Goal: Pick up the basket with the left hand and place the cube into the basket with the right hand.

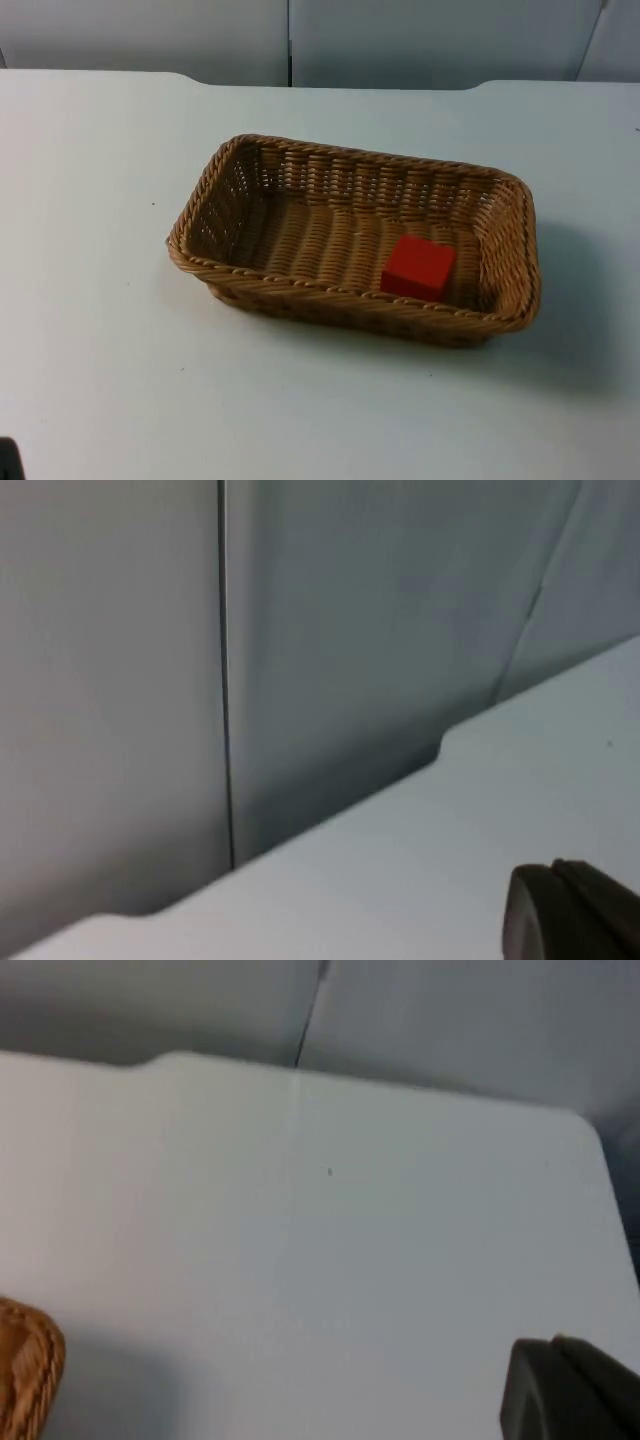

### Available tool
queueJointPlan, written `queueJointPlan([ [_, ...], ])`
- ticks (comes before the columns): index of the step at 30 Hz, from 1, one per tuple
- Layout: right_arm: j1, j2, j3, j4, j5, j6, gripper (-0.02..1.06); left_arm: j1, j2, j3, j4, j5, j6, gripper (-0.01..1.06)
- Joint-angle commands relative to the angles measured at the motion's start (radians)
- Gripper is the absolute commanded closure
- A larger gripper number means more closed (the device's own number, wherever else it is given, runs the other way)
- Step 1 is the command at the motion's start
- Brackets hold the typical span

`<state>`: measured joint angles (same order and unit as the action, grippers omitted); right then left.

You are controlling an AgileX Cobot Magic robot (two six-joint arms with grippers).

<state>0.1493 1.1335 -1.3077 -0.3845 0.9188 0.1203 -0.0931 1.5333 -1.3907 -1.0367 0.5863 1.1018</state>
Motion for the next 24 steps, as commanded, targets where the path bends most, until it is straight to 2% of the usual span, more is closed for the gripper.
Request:
queueJointPlan([
  [1, 0.001, -0.145, 0.001, 0.009, -0.103, -0.087, 1.05, 0.000, -0.189, 0.013, 0.230, 0.088, -0.192, 1.05],
  [2, 0.001, -0.145, 0.001, 0.009, -0.103, -0.087, 1.05, 0.000, -0.189, 0.013, 0.230, 0.088, -0.192, 1.05],
  [5, 0.060, -0.308, 0.001, 0.084, -0.159, -0.251, 1.05, 0.000, -0.397, 0.097, 0.506, 0.114, -0.387, 1.05],
  [8, 0.114, -0.417, 0.001, 0.138, -0.162, -0.316, 1.05, 0.000, -0.529, 0.192, 0.621, 0.112, -0.495, 1.05],
  [9, 0.136, -0.464, 0.001, 0.160, -0.140, -0.340, 1.04, 0.000, -0.600, 0.246, 0.656, 0.112, -0.534, 1.05],
  [12, 0.157, -0.562, 0.007, 0.150, 0.007, -0.366, 1.04, 0.000, -0.800, 0.407, 0.665, 0.121, -0.586, 1.05],
  [13, 0.157, -0.562, 0.007, 0.150, 0.007, -0.366, 1.04, 0.000, -0.800, 0.407, 0.665, 0.121, -0.586, 1.05],
  [14, 0.157, -0.587, 0.024, 0.143, 0.049, -0.366, 1.04, 0.000, -0.872, 0.452, 0.665, 0.131, -0.603, 1.05],
  [17, 0.150, -0.689, 0.147, 0.132, 0.109, -0.370, 1.04, 0.000, -1.069, 0.594, 0.677, 0.170, -0.679, 1.05],
  [18, 0.150, -0.689, 0.147, 0.132, 0.109, -0.370, 1.04, 0.000, -1.069, 0.594, 0.677, 0.170, -0.679, 1.05],
  [20, 0.150, -0.760, 0.259, 0.158, 0.107, -0.360, 1.04, 0.000, -1.218, 0.670, 0.689, 0.227, -0.757, 1.05],
  [21, 0.150, -0.798, 0.321, 0.184, 0.107, -0.355, 1.04, 0.000, -1.276, 0.690, 0.702, 0.253, -0.793, 1.05],
  [22, 0.150, -0.845, 0.408, 0.254, 0.111, -0.355, 1.04, 0.000, -1.330, 0.703, 0.721, 0.293, -0.822, 1.05],
  [23, 0.150, -0.845, 0.408, 0.254, 0.111, -0.355, 1.04, 0.000, -1.330, 0.703, 0.721, 0.293, -0.822, 1.05],
  [24, 0.150, -0.880, 0.454, 0.310, 0.113, -0.355, 1.04, 0.000, -1.372, 0.712, 0.745, 0.340, -0.860, 1.05],
])
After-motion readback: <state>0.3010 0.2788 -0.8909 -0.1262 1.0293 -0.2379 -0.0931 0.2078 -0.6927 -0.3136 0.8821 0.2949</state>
